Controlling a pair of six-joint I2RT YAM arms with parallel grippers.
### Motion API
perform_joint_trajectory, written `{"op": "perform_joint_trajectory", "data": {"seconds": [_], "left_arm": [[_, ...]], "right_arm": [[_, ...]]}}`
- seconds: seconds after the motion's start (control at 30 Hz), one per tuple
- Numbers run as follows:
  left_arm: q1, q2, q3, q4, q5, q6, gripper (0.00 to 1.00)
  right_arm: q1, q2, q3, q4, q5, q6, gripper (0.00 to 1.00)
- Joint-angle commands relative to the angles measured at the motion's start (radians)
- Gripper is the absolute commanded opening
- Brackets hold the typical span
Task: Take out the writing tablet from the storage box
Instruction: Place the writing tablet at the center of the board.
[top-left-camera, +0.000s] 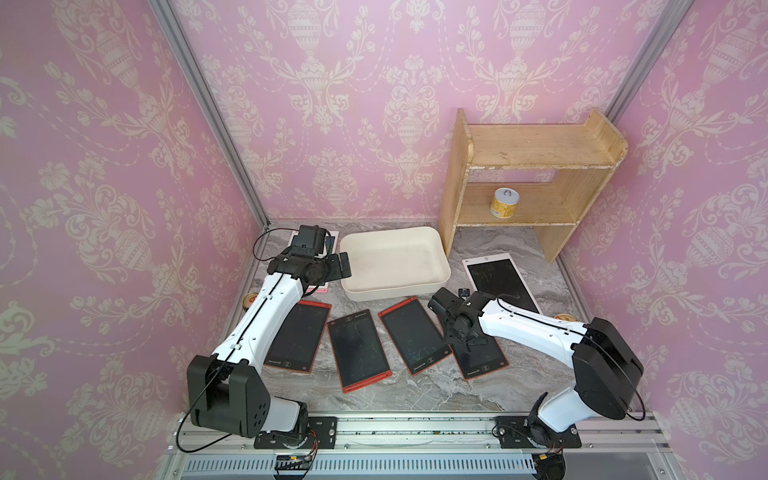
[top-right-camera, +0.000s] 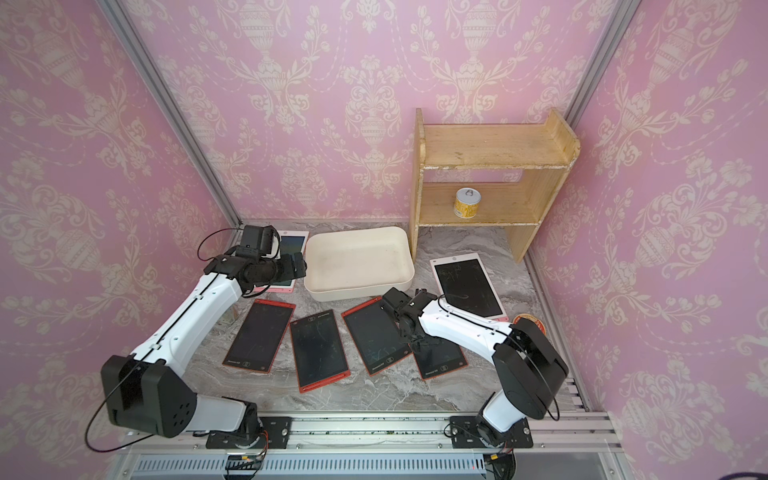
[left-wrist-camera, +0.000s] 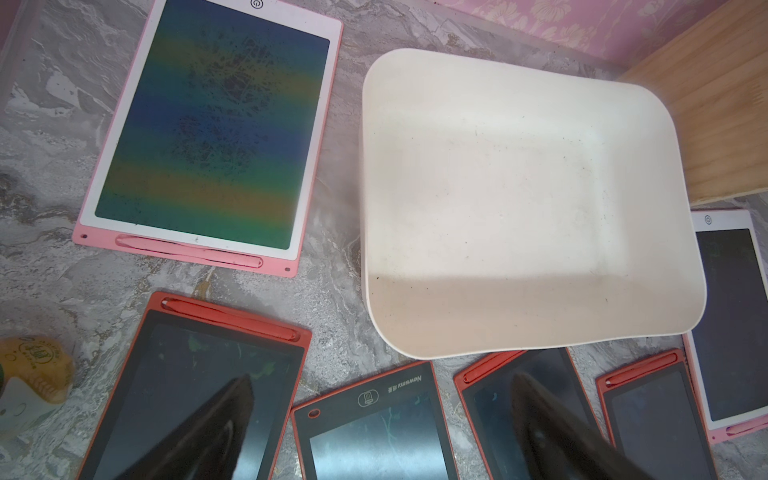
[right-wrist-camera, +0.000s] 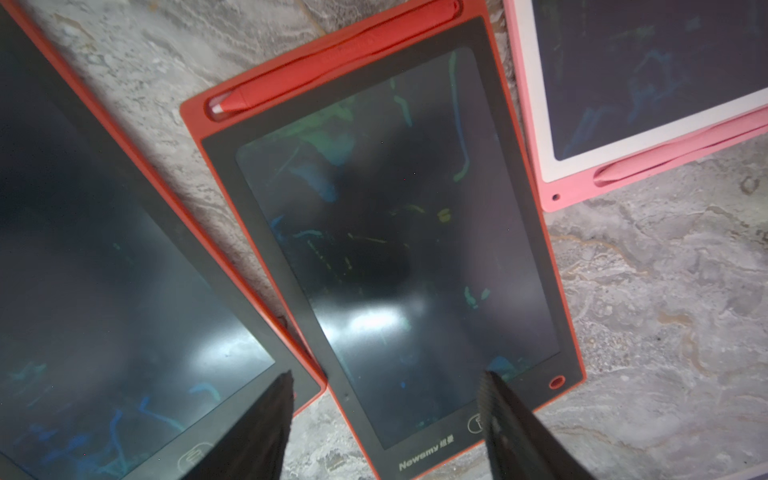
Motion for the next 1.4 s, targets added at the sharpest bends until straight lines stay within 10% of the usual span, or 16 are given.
{"op": "perform_joint_trajectory", "data": {"seconds": [0.0, 1.37], "left_arm": [[0.005, 0.008, 0.02, -0.029, -0.025, 0.005, 0.99], [0.006, 0.002, 0.003, -0.022, -0.019, 0.005, 0.99]], "right_arm": [[0.001, 0.029, -0.03, -0.005, -0.015, -0.024, 0.72], [0.154, 0.145, 0.103, -0.082, 0.092, -0.026, 0.72]]}}
